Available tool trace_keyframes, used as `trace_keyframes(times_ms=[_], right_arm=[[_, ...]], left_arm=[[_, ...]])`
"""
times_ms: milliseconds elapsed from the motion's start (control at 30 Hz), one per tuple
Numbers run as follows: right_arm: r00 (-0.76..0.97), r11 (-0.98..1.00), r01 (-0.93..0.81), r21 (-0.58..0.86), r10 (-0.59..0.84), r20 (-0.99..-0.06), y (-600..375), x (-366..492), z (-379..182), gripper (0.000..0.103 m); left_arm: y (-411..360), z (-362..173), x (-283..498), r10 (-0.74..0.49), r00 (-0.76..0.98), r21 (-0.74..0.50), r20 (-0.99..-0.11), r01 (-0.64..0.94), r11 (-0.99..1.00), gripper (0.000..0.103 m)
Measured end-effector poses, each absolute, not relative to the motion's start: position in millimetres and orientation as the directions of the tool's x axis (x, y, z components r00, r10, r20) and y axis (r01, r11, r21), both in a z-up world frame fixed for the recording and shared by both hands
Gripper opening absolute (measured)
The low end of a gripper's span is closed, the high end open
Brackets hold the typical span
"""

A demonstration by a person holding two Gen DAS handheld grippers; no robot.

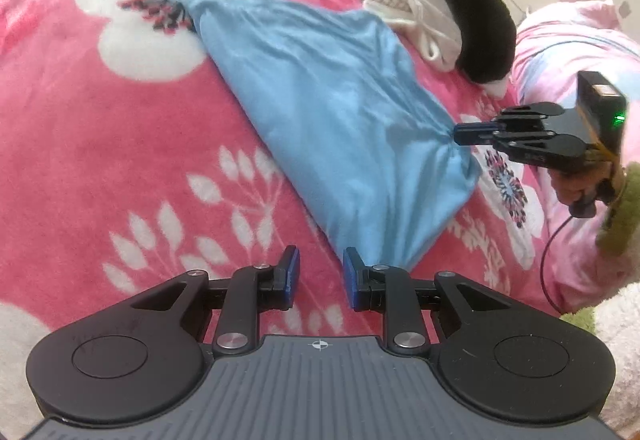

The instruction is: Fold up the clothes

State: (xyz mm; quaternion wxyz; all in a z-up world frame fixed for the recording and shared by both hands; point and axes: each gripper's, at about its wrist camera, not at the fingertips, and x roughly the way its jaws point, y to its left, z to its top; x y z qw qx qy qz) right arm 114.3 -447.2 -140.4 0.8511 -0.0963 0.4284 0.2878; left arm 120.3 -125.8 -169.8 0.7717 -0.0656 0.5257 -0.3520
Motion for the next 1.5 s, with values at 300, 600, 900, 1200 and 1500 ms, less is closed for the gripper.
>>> trace_keyframes(times_ms=[300,600,900,1200,1500], right_arm=[[0.259,0.578,-0.803,0.145,0.557,-0.789,-372,95,-166,0.006],[0.273,0.598,-0.766,0.235,0.634,-0.723,-367,90,-151,0.01],[0.152,0.535,-0.782,0.32,0.662,-0.734,-358,61,-163,0.01],[0.319,0.796,-0.54,0.273,0.493,-0.809,-423,61,-179,0.01],[0.424,0.914,-0.364,0.181,0.336,-0.841,-477,74,-172,0.008]], left_arm=[[-144,-181,127,-0.555,0.212,-0.402,-0.805,0.492,0.772,0.023],[-137,-182,128,-0.573,0.204,-0.433,-0.794,0.472,0.768,0.023],[-140,-157,119,-0.646,0.226,-0.448,-0.729,0.556,0.7,0.022],[-160,-171,101,-0.658,0.161,-0.434,-0.736,0.634,0.641,0.022],[-158,-181,99,-0.659,0.12,-0.468,-0.743,0.61,0.639,0.022]])
